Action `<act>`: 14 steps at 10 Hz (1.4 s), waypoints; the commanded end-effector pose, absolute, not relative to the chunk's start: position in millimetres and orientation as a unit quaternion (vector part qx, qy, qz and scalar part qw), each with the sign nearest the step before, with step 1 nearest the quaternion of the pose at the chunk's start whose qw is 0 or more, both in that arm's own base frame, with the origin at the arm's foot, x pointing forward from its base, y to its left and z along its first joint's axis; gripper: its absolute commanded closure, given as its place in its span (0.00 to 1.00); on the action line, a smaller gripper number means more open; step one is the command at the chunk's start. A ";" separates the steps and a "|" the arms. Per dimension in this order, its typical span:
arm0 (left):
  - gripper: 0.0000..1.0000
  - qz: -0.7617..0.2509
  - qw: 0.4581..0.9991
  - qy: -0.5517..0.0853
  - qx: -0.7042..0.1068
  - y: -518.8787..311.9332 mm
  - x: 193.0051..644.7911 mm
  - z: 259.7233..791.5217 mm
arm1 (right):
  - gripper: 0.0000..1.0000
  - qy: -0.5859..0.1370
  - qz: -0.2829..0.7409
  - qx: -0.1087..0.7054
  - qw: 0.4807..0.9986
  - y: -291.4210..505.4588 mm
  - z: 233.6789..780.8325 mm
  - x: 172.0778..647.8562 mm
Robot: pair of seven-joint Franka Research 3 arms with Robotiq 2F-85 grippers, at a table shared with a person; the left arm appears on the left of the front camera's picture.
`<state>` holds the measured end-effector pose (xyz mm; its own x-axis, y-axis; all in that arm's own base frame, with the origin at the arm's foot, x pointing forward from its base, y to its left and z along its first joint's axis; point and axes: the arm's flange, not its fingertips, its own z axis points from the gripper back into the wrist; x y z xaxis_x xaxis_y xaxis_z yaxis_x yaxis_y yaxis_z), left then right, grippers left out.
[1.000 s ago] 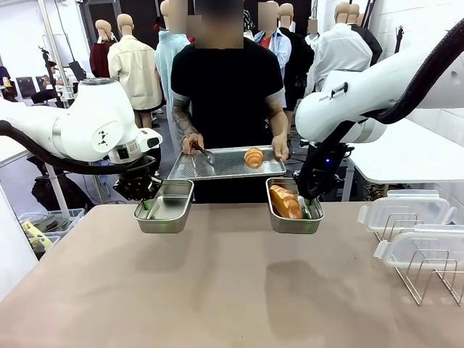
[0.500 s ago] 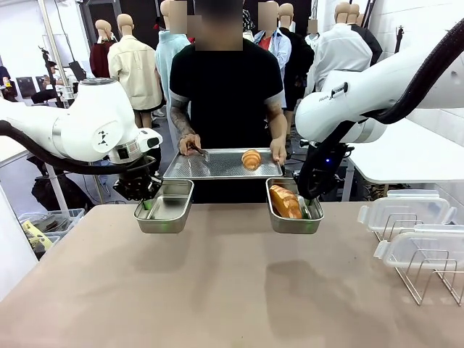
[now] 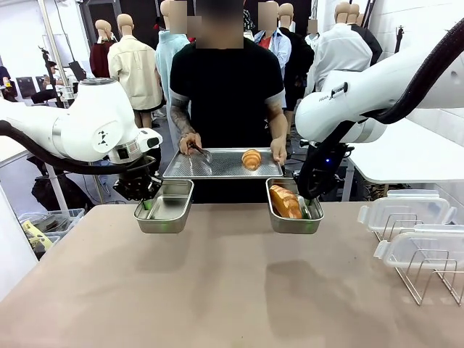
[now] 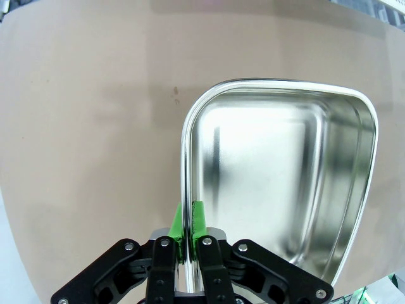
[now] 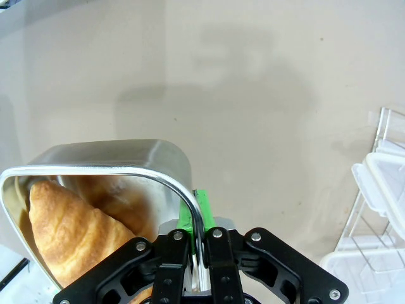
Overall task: Place the bread in airtight containers.
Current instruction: Once an object is inside an Airtight Container , place the container in the center of the table.
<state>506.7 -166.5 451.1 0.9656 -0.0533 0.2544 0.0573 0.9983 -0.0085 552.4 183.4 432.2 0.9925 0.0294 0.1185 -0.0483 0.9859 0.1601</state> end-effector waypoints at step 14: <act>1.00 -0.030 0.991 -0.131 -0.008 -165.3 506.7 454.7 | 1.00 -0.029 0.004 0.046 0.998 190.2 320.0 600.3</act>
<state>506.6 -166.7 451.2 0.9656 -0.0538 0.2545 0.0578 0.9983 -0.0084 594.1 190.6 316.1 0.9973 0.0189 0.0708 -0.0253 0.9955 0.0912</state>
